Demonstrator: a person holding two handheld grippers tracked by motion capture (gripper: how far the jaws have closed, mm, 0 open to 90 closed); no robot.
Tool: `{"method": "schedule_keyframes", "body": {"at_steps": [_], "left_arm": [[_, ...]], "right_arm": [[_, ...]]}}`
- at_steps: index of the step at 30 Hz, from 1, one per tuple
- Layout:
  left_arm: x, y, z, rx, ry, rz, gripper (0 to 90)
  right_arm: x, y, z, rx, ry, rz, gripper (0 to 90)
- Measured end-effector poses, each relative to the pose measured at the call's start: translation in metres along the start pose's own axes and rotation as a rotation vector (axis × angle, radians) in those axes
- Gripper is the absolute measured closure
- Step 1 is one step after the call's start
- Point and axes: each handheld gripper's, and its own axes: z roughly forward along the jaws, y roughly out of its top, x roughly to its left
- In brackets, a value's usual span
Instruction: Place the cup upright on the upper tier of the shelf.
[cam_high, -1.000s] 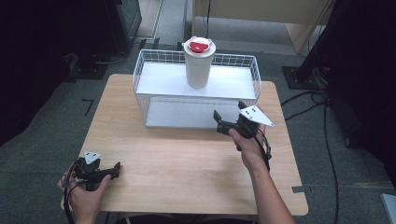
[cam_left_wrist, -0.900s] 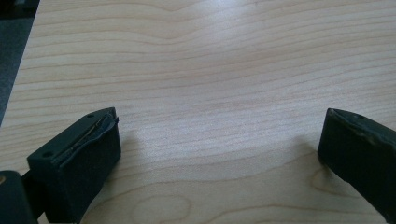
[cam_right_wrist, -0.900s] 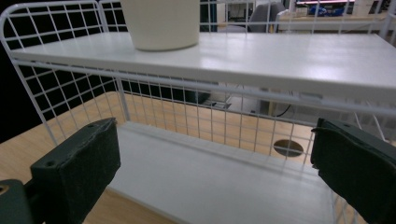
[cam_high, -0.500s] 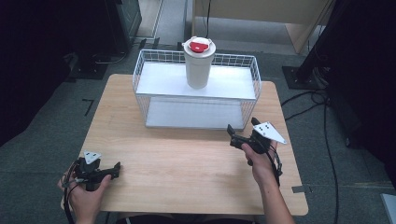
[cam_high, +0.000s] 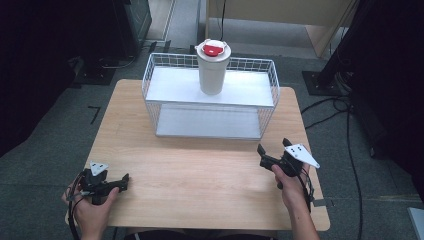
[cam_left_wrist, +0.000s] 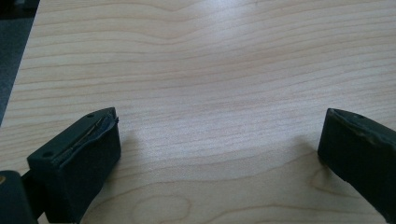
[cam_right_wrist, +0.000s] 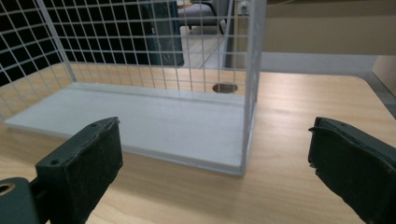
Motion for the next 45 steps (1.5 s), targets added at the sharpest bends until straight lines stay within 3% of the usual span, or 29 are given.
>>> {"method": "schedule_keyframes", "body": {"at_steps": [19, 22, 37, 45], "left_arm": [[0.000, 0.000, 0.000, 0.000, 0.000, 0.000, 0.0], [0.000, 0.000, 0.000, 0.000, 0.000, 0.000, 0.0], [0.000, 0.000, 0.000, 0.000, 0.000, 0.000, 0.0], [0.000, 0.000, 0.000, 0.000, 0.000, 0.000, 0.0]], "right_arm": [[-0.033, -0.028, -0.030, 0.056, -0.083, 0.008, 4.0], [-0.042, -0.035, -0.039, 0.066, -0.103, 0.027, 4.2], [-0.064, -0.054, -0.064, 0.128, -0.167, 0.012, 4.3], [-0.074, -0.068, -0.077, 0.194, -0.214, -0.036, 4.5]]}}
